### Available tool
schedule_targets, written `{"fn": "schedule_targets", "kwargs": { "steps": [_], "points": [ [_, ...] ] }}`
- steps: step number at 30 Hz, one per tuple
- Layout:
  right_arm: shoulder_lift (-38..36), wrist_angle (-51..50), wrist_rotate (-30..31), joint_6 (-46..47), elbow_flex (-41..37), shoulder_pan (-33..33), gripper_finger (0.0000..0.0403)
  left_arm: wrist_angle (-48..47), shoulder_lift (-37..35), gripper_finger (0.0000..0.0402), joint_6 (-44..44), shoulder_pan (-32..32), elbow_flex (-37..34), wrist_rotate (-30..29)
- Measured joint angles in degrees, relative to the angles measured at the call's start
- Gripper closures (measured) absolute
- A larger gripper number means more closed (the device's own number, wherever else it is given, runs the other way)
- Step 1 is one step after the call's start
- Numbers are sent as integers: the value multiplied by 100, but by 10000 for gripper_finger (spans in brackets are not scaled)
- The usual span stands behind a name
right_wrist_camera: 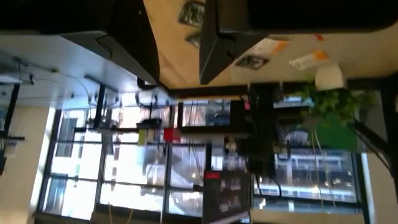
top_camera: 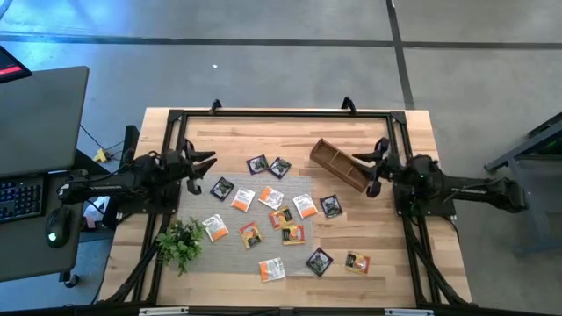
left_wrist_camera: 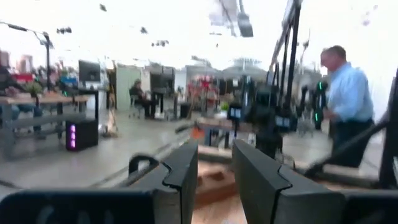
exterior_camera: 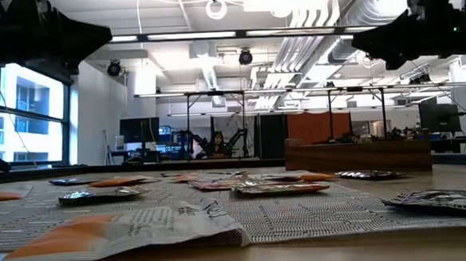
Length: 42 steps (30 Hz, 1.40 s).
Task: Pick & Place Tea
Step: Put the black tea bag into the left section of the wooden organizer
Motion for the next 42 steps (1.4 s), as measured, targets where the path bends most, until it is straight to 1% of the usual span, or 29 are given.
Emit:
{"fn": "schedule_targets", "kwargs": {
  "steps": [3, 5, 8, 11, 14, 18, 22, 26, 30, 34, 38, 42],
  "points": [
    [613, 439, -43, 70, 270, -2, 288, 408, -2, 302, -74, 0, 7, -122],
    [1105, 470, -63, 54, 556, -1, 287, 380, -2, 299, -86, 0, 38, -101],
    [1929, 267, -48, -167, 1103, -2, 287, 92, 41, 288, -89, 0, 146, -136],
    [2842, -61, 46, -302, 1602, -2, 287, -87, 186, 268, -184, 0, 212, -236],
    [3762, -141, 64, -309, 1992, -11, 287, -77, 395, 243, -189, 0, 294, -492],
    [4942, -133, 256, -201, 2576, -11, 287, -146, 711, 218, -349, 0, 473, -972],
    [6055, -223, 304, -27, 3356, -13, 288, -117, 1042, 214, -538, 0, 662, -1137],
    [7026, -976, 295, 352, 4395, -83, 288, -123, 1332, 213, -611, 0, 724, -1046],
    [7895, -1548, 265, 874, 5293, -228, 288, -108, 1479, 213, -646, 0, 790, -947],
    [8590, -1830, 245, 975, 5911, -273, 288, -72, 1499, 213, -646, 0, 817, -938],
    [9104, -2168, 234, 1099, 6322, -267, 288, -76, 1499, 213, -646, 0, 817, -936],
    [9488, -2215, 239, 1141, 6516, -270, 288, -78, 1499, 213, -645, 0, 817, -940]
  ]
}}
